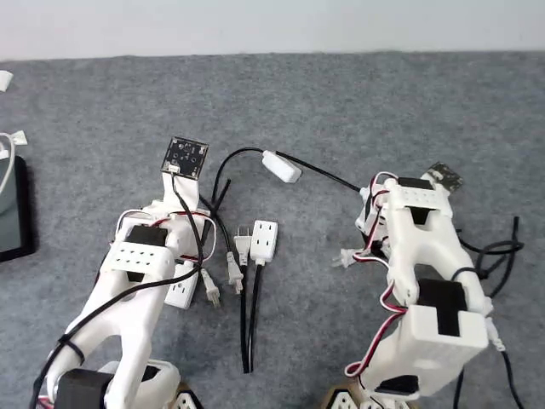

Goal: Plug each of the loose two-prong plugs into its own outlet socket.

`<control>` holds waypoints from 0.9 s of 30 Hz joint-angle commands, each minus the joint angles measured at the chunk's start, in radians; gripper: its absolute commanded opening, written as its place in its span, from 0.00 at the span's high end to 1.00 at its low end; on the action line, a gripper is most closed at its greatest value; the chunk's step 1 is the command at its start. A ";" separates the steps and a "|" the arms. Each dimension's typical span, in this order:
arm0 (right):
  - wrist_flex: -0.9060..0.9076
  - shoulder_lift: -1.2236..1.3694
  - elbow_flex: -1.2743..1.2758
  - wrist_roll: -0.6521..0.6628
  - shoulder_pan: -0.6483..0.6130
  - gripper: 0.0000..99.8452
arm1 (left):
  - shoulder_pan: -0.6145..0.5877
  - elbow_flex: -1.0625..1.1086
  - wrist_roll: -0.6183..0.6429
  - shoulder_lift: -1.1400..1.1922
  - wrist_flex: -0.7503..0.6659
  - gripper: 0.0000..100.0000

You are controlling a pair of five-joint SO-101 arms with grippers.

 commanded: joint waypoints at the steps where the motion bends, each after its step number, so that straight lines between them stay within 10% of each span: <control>1: 0.022 -0.007 -0.052 0.034 -0.016 0.99 | 0.009 -0.013 -0.008 -0.032 -0.023 0.99; 12: 0.027 -0.007 -0.072 0.615 -0.189 0.99 | 0.009 -0.013 -0.009 -0.029 -0.023 0.99; 27: 0.108 -0.012 -0.092 0.807 -0.283 0.81 | 0.009 -0.013 -0.009 -0.034 -0.021 0.99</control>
